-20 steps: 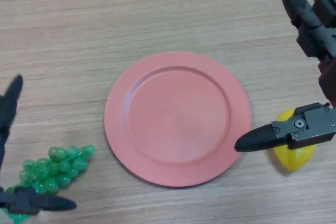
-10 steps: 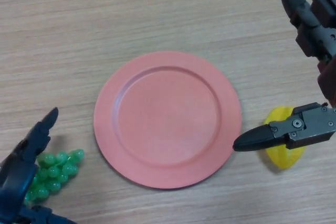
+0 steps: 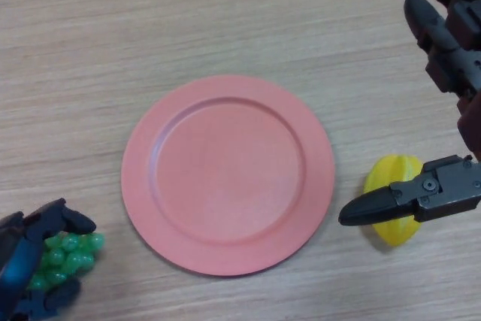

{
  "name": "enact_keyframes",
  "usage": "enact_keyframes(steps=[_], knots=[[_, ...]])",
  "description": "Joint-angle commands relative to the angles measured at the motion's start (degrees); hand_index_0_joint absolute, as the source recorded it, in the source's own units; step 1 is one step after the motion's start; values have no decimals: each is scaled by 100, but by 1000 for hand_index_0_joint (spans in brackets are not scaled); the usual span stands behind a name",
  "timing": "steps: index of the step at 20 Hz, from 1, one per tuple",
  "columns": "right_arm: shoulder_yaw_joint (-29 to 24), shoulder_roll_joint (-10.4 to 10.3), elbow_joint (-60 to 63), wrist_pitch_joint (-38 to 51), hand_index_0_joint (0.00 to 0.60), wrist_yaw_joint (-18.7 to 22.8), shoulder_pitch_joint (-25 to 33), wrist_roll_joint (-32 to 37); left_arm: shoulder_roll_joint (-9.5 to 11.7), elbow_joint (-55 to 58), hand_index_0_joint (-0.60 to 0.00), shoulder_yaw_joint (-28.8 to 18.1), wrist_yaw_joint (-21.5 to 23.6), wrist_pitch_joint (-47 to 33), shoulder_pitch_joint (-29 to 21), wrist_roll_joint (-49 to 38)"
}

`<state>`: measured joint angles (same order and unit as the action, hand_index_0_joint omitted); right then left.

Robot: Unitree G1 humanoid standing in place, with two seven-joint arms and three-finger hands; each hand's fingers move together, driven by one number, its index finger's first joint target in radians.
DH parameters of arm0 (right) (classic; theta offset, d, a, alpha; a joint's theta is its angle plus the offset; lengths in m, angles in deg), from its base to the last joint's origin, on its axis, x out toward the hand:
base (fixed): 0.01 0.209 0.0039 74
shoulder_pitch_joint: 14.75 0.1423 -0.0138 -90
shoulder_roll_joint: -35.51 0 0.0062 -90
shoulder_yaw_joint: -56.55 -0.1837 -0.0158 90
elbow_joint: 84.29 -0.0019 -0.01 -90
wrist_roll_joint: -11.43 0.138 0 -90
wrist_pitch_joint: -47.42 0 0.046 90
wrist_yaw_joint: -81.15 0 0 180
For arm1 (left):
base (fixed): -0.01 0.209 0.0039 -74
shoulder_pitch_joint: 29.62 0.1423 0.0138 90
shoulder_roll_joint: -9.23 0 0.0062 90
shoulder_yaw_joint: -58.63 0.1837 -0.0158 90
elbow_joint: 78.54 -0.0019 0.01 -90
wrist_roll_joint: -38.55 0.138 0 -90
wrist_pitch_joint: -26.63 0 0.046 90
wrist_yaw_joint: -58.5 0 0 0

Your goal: Pick up the green grapes and place it on the plate

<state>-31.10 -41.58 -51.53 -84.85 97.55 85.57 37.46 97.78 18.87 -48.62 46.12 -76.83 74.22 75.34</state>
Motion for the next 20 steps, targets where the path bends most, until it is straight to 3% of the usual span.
enact_keyframes(steps=[1, 4, 8, 9, 12, 14, 16, 18, 19, 20], knots=[[-336, 258, -276, 892, 0, 239, 146, 99, -81, 1000, -600, -410, -792, 624, 85, -1119], [-349, 297, -276, 920, 0, 279, 144, 161, -260, 2310, -600, -588, -1339, 2092, -40, -1864], [-338, 370, -276, 938, 0, 350, 142, 209, -142, 3898, -600, -701, -1700, 3633, -532, -2424], [-339, 408, -276, 938, 0, 383, 150, 244, 40, 4080, -600, -480, -1602, 3543, -772, -2221], [-341, 480, -276, 967, 0, 458, 188, 316, 308, 4143, -600, 153, -1443, 3389, -1273, -1690], [-359, 498, -276, 1034, 0, 442, 134, 314, 364, 4183, -600, 611, -1414, 3301, -1560, -1296], [-407, 545, -276, 1075, 0, 447, 97, 340, 265, 4163, -600, 805, -1041, 3032, -1865, -1277], [-421, 561, -276, 1089, 0, 439, 76, 326, 203, 4234, -400, 879, -940, 3227, -2014, -1414], [-445, 560, -276, 1073, 0, 417, 63, 315, 173, 4289, -250, 961, -832, 3403, -2099, -1587], [-466, 556, -276, 1045, 0, 396, 58, 302, 170, 4329, -150, 1028, -757, 3549, -2166, -1731]])
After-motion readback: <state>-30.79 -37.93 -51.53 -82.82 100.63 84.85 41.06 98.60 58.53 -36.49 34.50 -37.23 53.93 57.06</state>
